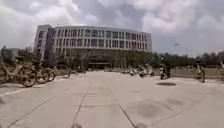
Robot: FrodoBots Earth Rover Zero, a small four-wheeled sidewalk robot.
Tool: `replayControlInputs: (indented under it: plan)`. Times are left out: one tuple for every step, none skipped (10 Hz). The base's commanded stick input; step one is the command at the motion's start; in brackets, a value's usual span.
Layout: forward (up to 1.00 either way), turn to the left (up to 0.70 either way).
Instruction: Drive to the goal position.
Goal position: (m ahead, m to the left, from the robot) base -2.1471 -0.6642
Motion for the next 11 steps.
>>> replayControlInputs:
  plan:
    - [0.70,0.00]
    - [0.70,0.00]
    - [0.70,0.00]
    - [0.70,0.00]
    - [0.70,0.00]
    - [0.70,0.00]
    - [0.70,0.01]
    - [0.70,0.01]
    - [0.70,0.02]
    - [0.70,0.10]
    - [0.70,0.13]
